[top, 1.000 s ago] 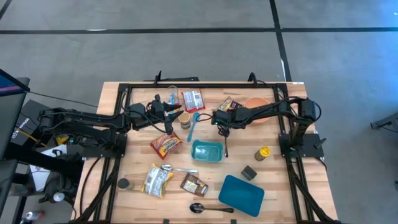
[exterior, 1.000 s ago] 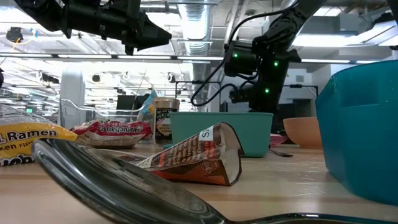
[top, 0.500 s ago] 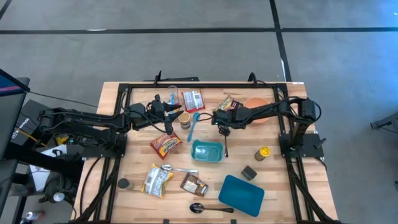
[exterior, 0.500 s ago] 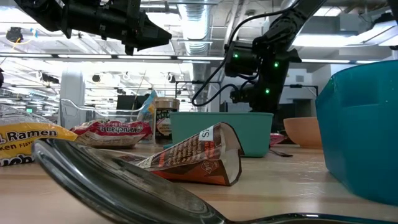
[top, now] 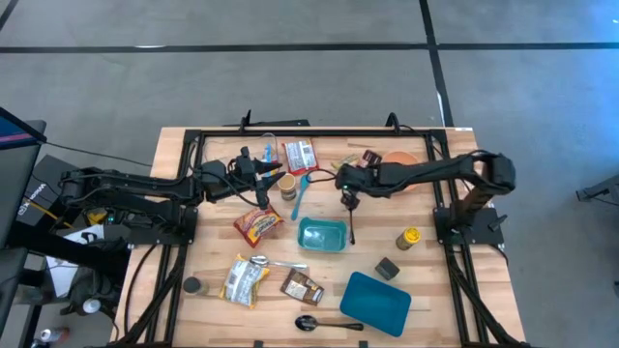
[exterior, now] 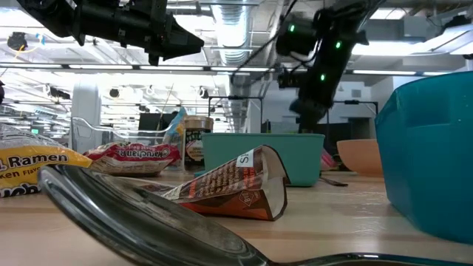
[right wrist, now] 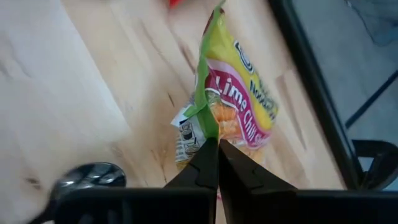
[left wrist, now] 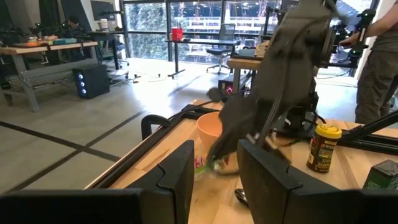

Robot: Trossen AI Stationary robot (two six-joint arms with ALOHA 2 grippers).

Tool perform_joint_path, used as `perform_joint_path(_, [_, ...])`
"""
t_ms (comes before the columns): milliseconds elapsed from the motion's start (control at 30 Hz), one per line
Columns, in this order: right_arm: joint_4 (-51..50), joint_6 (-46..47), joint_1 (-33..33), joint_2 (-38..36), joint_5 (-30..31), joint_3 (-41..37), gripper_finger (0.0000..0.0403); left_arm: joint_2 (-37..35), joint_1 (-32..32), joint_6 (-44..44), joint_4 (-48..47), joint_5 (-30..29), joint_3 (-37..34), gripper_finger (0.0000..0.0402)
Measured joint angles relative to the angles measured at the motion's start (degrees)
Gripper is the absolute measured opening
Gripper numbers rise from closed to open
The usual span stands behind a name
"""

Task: Pick & Place Food Item
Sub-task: Put the green noodle pack into the transparent bin

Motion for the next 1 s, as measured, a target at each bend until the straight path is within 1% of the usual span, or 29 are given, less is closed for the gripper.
perform_joint_path(200, [0.09,-1.19,0.99,-6.56,-0.05,0.02,0.0000,0.00,0.01,0.00,0.00,0.00,0.00,0.0117])
perform_joint_path(333, [0.16,-3.58,1.91,-10.66,-0.68,0.02,0.0000,0.00,-0.01,0.00,0.00,0.00,0.02,0.0117])
perform_joint_path(533, [0.20,-7.24,3.20,-15.67,-7.18,0.02,0.0000,0.00,0.01,0.00,0.00,-0.01,0.00,0.0117])
perform_joint_path(667, [0.43,-10.44,4.08,-17.48,-11.20,0.02,0.0000,0.00,-0.01,0.00,0.04,0.00,0.00,0.0117])
perform_joint_path(767, [1.87,-12.94,4.54,-17.96,-14.18,0.04,0.0000,0.00,0.01,1.56,0.55,-0.01,0.00,0.0117])
perform_joint_path(900, [4.36,-15.65,4.61,-17.86,-19.71,0.07,0.0000,0.02,0.01,3.32,0.79,0.26,0.00,0.0117])
perform_joint_path(1000, [6.16,-16.68,4.61,-17.37,-22.82,0.09,0.0000,0.00,0.01,3.37,0.77,2.58,0.00,0.0117])
